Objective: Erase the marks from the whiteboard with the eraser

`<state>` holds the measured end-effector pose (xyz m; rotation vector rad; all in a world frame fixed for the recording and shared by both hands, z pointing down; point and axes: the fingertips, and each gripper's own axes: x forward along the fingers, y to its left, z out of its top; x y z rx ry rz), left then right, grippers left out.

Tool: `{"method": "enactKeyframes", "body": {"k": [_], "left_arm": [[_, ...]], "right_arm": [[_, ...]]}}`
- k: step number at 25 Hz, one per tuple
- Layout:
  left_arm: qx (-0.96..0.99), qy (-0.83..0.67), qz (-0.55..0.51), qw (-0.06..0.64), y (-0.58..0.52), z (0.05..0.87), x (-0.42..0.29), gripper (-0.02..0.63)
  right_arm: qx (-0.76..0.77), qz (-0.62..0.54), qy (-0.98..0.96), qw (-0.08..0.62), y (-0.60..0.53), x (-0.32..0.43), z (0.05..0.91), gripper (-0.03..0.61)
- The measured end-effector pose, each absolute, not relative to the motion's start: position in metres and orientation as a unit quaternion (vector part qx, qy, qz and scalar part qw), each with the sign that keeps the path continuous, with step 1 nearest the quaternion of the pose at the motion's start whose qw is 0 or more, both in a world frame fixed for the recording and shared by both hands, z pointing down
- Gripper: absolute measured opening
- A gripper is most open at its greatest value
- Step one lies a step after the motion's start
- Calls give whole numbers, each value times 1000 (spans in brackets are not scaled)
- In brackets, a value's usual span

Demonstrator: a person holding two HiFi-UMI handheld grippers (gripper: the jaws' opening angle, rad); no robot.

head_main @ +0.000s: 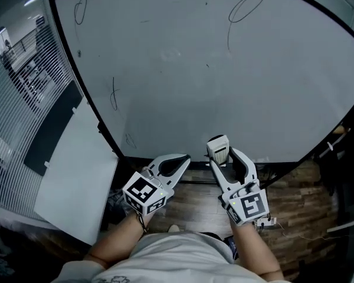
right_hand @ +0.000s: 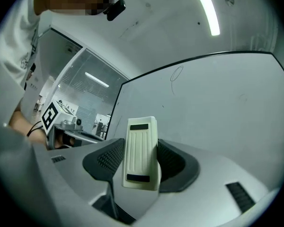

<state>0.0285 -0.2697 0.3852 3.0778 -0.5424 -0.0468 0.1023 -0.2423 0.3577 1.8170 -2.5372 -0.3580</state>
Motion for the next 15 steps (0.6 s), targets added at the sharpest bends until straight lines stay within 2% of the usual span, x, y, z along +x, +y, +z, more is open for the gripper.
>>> {"method": "enactKeyframes", "body": {"k": [15], "left_arm": [[979,-197,-50,12,-146,358,64,6]], "right_arm": [[540,-102,-835,-36,-102,132,334,230]]}}
